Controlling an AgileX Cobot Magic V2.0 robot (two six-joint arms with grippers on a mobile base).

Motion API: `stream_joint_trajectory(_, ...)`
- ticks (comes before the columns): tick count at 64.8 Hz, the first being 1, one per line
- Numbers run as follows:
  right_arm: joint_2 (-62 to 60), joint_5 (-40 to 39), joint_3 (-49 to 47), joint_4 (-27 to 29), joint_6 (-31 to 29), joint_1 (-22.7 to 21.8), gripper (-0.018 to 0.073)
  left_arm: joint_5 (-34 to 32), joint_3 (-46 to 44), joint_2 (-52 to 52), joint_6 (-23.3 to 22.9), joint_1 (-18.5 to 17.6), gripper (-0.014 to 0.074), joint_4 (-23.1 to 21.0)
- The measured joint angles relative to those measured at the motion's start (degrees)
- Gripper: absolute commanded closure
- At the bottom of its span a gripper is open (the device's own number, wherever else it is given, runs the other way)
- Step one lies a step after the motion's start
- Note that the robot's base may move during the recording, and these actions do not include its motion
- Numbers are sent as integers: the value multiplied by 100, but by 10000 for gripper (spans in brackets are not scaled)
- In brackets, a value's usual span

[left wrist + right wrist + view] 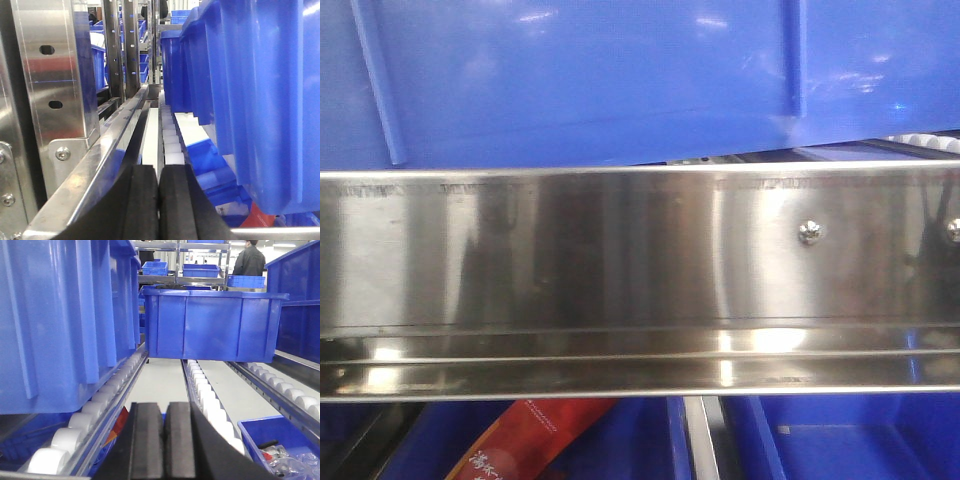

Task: Move blue bin to conveyor side

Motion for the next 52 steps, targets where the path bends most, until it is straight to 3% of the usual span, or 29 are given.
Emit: stream_joint_trajectory(52, 0, 0, 0, 0, 0, 0, 640, -189, 0, 0, 0, 0, 614, 20)
